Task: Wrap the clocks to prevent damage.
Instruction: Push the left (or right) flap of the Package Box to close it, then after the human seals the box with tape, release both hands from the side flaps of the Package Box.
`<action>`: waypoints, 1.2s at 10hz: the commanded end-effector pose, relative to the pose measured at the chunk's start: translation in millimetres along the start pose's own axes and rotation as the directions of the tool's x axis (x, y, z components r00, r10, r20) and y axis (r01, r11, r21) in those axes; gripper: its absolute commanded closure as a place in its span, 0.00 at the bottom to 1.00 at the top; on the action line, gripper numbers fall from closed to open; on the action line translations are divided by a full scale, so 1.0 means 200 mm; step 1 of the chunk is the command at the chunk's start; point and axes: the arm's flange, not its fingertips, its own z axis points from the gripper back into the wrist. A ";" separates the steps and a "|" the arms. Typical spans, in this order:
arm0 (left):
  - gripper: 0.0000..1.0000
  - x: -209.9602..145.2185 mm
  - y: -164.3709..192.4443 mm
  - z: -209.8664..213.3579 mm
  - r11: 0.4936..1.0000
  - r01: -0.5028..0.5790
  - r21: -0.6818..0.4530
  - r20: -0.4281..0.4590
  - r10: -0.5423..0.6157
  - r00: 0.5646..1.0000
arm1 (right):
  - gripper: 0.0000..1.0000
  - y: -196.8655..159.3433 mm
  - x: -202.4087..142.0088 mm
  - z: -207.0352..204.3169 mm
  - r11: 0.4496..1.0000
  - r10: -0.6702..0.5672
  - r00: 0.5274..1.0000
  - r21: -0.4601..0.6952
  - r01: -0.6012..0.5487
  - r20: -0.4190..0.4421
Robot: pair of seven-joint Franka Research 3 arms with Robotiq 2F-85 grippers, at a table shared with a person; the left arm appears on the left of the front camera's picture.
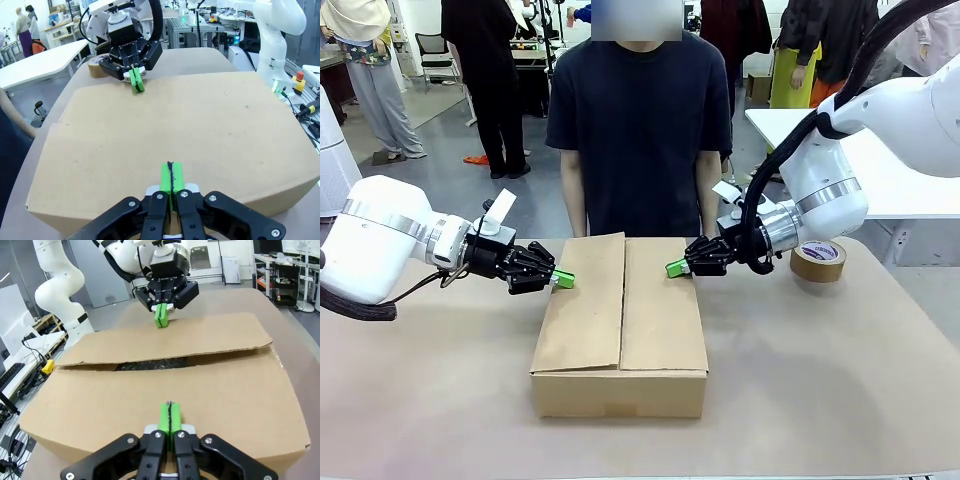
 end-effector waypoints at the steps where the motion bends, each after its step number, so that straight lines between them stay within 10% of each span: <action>1: 1.00 0.00 0.00 -0.01 1.000 0.003 0.008 -0.017 -0.003 1.000 | 0.99 0.07 -0.05 -0.02 0.994 0.097 0.991 0.052 -0.093 -0.091; 12: 1.00 0.00 0.00 -0.01 1.000 0.003 0.008 -0.017 -0.003 1.000 | 0.99 0.00 0.00 0.00 1.000 0.000 1.000 0.000 0.000 0.000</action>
